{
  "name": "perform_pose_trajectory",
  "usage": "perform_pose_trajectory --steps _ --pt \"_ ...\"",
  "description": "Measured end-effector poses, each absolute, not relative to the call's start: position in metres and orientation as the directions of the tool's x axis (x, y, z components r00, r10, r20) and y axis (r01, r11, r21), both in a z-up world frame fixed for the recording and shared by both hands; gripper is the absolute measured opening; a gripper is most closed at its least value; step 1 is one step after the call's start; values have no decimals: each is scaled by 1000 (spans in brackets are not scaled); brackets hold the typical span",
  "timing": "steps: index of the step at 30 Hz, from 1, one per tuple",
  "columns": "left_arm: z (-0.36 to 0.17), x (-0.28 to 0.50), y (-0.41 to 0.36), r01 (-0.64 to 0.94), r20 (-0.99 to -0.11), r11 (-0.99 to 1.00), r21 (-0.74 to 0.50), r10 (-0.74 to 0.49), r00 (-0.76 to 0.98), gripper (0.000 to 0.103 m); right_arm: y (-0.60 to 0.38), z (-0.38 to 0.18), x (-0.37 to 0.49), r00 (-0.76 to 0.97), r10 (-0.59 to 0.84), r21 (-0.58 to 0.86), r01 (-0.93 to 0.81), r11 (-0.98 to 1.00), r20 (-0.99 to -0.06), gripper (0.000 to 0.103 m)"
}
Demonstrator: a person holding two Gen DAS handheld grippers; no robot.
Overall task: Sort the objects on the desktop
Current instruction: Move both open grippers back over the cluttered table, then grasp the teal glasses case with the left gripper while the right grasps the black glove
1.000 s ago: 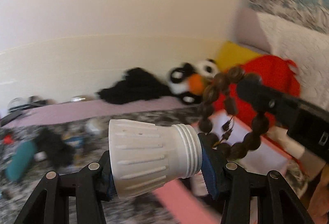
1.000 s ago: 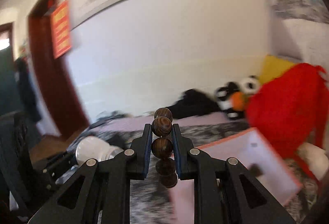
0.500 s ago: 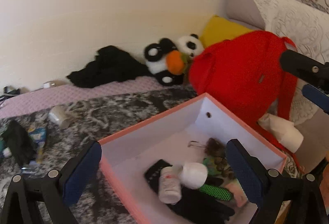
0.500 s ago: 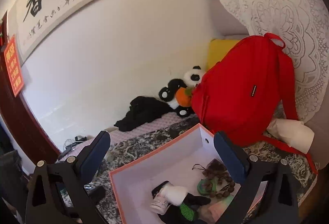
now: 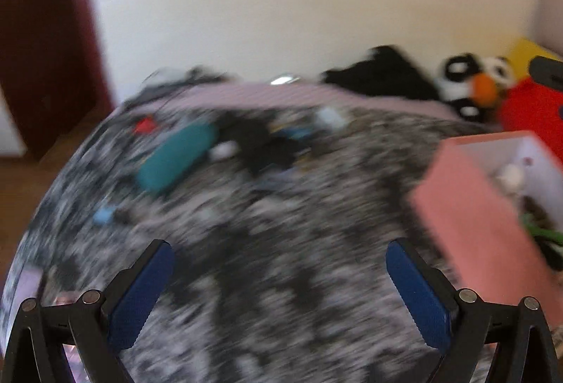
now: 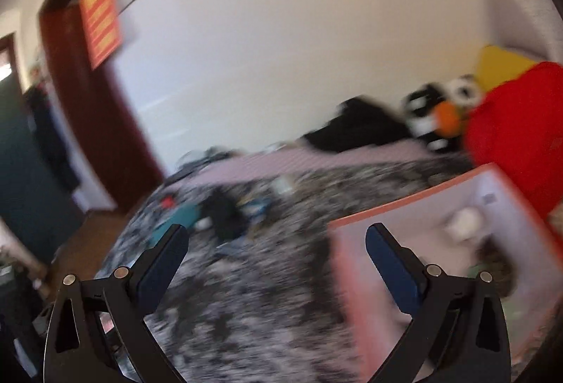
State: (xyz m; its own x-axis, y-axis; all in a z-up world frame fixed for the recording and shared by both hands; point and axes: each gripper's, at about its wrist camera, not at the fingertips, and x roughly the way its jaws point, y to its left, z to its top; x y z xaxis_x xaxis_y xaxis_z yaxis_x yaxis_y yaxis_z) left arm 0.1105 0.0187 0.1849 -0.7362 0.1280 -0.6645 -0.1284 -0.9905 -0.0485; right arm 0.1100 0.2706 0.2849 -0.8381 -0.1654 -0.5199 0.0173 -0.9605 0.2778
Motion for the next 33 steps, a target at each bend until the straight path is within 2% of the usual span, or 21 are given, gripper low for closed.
perform_pose_trajectory --steps 5,10,16,20,24,28,32,33 --pt "157 96 -38 -37 -694 -997 -61 68 -716 100 192 245 78 -774 -214 224 96 -970 -595 102" --pt "129 55 -67 -34 -723 -998 -56 64 -688 100 157 213 45 -733 -204 202 92 -975 -649 102" --pt "100 -29 -93 -26 -759 -996 -91 86 -645 100 148 170 -35 -670 -142 172 23 -985 -729 102" --pt "87 -96 -94 -41 -775 -997 -71 81 -627 100 141 158 -99 -647 -136 136 51 -989 -750 102" --pt "78 -156 -86 -83 -788 -996 -44 86 -610 100 110 136 -160 -621 -109 -14 190 -982 -776 102" --pt "54 -194 -63 -157 -827 -986 55 42 -561 100 81 97 -207 -585 -35 -189 317 -929 -810 103" --pt "20 -216 -47 -205 -879 -971 127 -15 -477 99 71 59 -233 -542 31 -259 349 -901 -840 102" --pt "15 -218 -44 -212 -875 -967 143 -23 -484 100 70 51 -237 -538 44 -274 356 -894 -842 99"
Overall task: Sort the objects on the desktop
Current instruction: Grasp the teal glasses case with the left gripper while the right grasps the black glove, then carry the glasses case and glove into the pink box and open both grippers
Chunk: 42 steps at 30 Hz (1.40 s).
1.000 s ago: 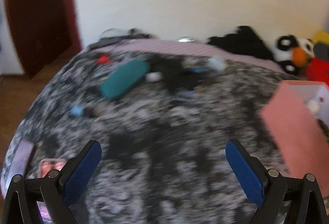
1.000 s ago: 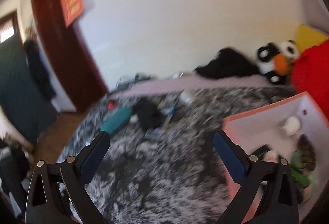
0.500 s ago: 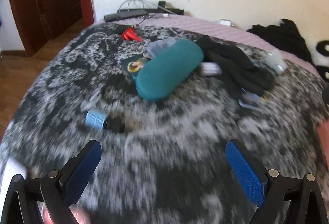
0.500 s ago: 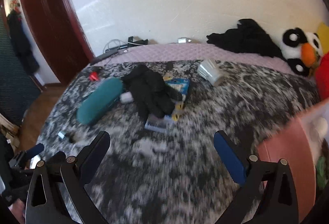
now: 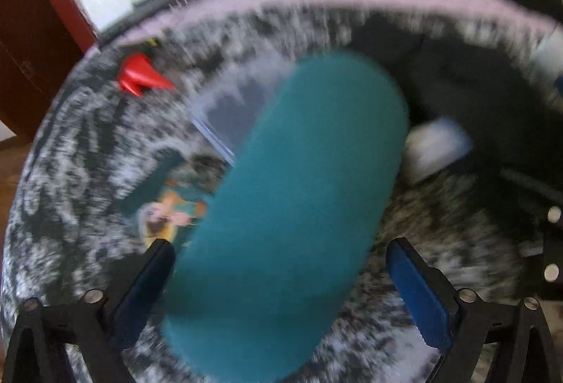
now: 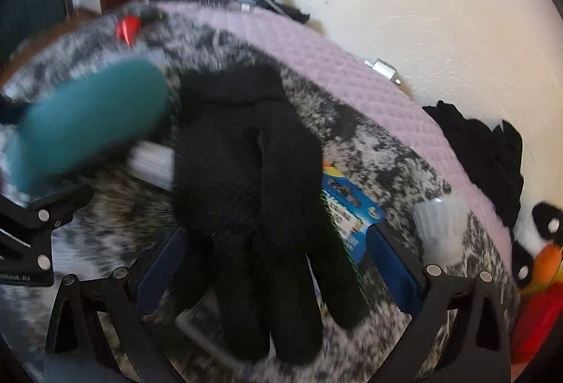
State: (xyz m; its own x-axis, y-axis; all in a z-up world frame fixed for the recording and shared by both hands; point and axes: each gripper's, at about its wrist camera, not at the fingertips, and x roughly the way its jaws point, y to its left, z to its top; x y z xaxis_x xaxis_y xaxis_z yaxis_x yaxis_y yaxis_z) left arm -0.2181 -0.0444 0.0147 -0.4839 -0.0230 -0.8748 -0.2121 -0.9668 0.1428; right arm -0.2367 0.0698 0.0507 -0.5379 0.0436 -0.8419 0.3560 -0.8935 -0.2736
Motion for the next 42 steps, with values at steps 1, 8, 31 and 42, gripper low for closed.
perform_pose_trajectory --steps 1,8,31,42 --pt "15 -219 -43 -217 -862 -965 145 -16 -506 96 68 43 -241 -533 56 -288 363 -886 -844 87" --pt "36 -181 -62 -156 -871 -987 28 53 -489 70 94 78 -199 -528 -53 -133 309 -942 -848 21" --pt "154 78 -25 -244 -740 -968 -61 208 -640 66 152 216 103 -726 -168 37 192 -981 -667 21" --pt "197 104 20 -312 -668 -948 -61 271 -693 66 215 261 151 -816 -117 79 88 -993 -565 21"
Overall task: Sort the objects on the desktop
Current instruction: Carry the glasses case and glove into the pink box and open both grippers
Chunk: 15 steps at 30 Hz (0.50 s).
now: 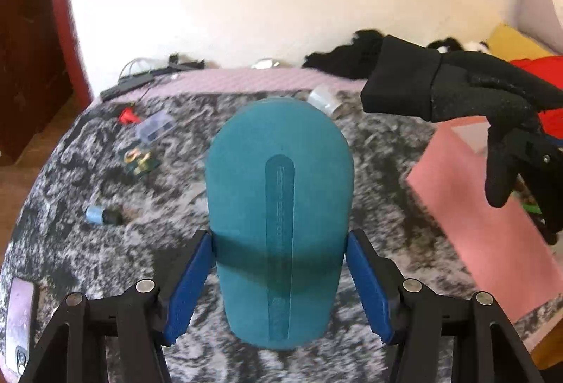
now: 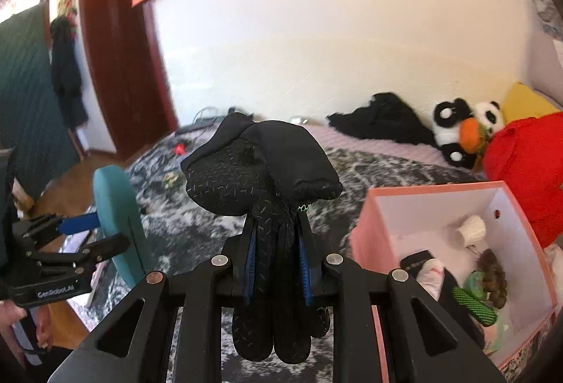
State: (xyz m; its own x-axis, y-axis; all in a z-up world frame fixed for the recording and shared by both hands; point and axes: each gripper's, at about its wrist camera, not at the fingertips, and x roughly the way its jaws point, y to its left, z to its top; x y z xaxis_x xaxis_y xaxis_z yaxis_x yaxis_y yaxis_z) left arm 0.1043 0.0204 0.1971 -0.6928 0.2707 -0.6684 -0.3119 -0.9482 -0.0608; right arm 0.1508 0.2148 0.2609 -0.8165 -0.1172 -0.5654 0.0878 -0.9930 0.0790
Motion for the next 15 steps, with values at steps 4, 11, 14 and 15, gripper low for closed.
perform_pose_trajectory --steps 4,11,14,15 --pt "217 118 45 -355 -627 -933 -54 309 -715 66 239 277 166 -851 -80 89 39 -995 -518 21" --pt "243 133 114 -468 -589 -883 -41 399 -702 66 290 300 197 -895 -13 120 -45 -992 -445 21" --pt "253 136 149 -520 -577 -853 -46 447 -683 66 318 307 211 -908 37 132 -101 -986 -417 21" --pt "257 137 162 -540 -573 -840 -46 465 -675 66 327 308 215 -910 53 136 -119 -984 -412 21"
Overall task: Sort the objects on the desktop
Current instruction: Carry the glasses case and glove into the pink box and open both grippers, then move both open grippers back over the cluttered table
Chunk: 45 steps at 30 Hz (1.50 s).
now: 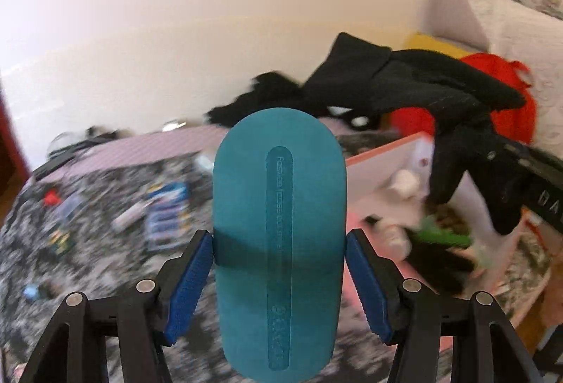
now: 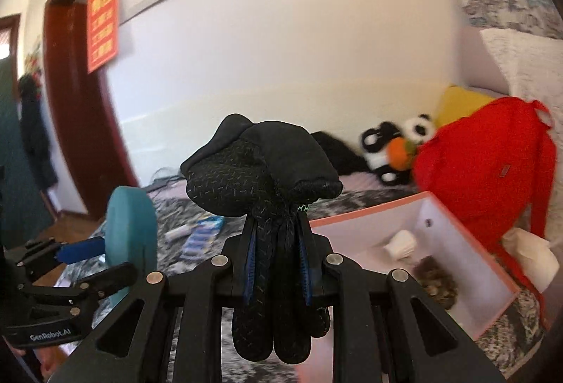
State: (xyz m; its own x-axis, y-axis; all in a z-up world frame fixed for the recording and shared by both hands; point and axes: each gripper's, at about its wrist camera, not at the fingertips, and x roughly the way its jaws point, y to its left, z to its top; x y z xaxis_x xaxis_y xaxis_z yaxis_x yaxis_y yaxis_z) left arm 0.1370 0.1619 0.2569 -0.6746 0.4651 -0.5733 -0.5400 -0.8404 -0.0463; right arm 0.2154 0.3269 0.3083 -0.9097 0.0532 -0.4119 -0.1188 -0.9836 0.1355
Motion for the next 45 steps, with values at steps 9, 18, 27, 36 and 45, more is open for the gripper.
perform_pose_trajectory --steps 9,18,27,36,45 --pt "281 135 280 -688 -561 -725 -46 588 -582 66 423 298 228 -880 204 172 -301 -938 -428 22" --pt "298 111 291 -634 -512 -767 -102 587 -627 97 495 268 225 -759 364 205 -538 -818 -541 93" --pt "278 109 187 -470 -519 -876 -109 454 -724 97 441 282 208 -809 339 188 -472 -861 -480 93" --pt "213 104 54 -220 -613 -974 -59 209 -762 97 316 270 165 -855 174 111 -259 -960 -489 94" --pt "161 69 -26 -79 -673 -996 -27 77 -735 97 224 234 112 -819 49 85 -118 -989 -571 94"
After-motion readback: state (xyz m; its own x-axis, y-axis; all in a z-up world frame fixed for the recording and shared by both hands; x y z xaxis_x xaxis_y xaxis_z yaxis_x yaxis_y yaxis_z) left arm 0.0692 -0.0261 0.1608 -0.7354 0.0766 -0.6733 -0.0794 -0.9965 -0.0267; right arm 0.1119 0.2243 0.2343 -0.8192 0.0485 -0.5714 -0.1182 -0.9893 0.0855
